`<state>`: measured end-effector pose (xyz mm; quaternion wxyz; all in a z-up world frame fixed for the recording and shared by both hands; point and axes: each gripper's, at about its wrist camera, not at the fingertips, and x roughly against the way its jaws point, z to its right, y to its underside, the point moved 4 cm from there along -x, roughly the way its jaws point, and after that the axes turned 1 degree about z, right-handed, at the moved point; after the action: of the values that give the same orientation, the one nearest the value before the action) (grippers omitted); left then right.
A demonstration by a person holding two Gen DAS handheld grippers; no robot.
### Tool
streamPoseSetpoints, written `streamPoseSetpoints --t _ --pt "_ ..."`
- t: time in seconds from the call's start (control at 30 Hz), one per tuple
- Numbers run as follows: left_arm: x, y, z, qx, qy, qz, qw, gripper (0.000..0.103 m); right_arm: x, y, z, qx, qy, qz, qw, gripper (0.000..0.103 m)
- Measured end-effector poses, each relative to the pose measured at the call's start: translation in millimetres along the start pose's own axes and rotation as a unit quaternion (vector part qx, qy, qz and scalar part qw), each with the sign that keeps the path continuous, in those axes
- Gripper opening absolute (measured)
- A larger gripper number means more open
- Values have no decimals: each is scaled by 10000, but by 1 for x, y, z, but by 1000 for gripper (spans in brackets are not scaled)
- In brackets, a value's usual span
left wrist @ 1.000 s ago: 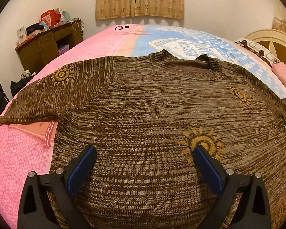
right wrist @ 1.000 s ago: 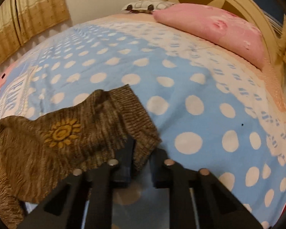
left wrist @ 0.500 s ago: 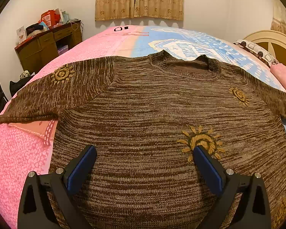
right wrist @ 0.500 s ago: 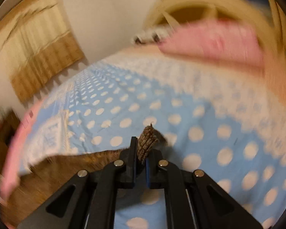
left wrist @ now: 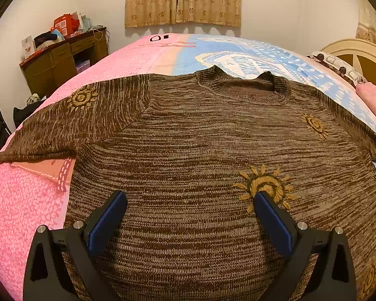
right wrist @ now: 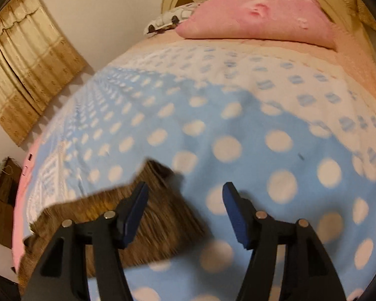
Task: Fold small clothes
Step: 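Close the right gripper on the sweater sleeve cuff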
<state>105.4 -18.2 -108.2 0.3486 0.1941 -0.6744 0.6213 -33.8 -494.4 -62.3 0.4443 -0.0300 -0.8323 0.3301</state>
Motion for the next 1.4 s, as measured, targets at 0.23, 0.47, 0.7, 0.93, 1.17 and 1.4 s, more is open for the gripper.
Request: streamPoseSetpoints --t 0.23,0.47,0.7,0.93,1.17,1.4 --pt "-1 0 0 -13 -32 1 10000 102 -55 1 -51 500 -124 -1242 9909 49" --pt "-2 0 0 -17 -38 -2 10000 102 -47 -20 -63 668 -328 -851 9936 9" --pt "-2 -1 1 -23 -54 3 10000 102 -24 -42 -55 1035 -522 433 9923 15" --pt "-2 -1 2 -28 -62 11 10000 102 -33 -40 2 138 -315 515 9981 82" --pt "-2 -1 1 -18 -55 11 10000 102 -32 9 -12 855 -177 -164 9960 61" --pt "-2 -2 1 -12 -49 14 10000 102 -39 23 -41 1850 463 -295 9812 11"
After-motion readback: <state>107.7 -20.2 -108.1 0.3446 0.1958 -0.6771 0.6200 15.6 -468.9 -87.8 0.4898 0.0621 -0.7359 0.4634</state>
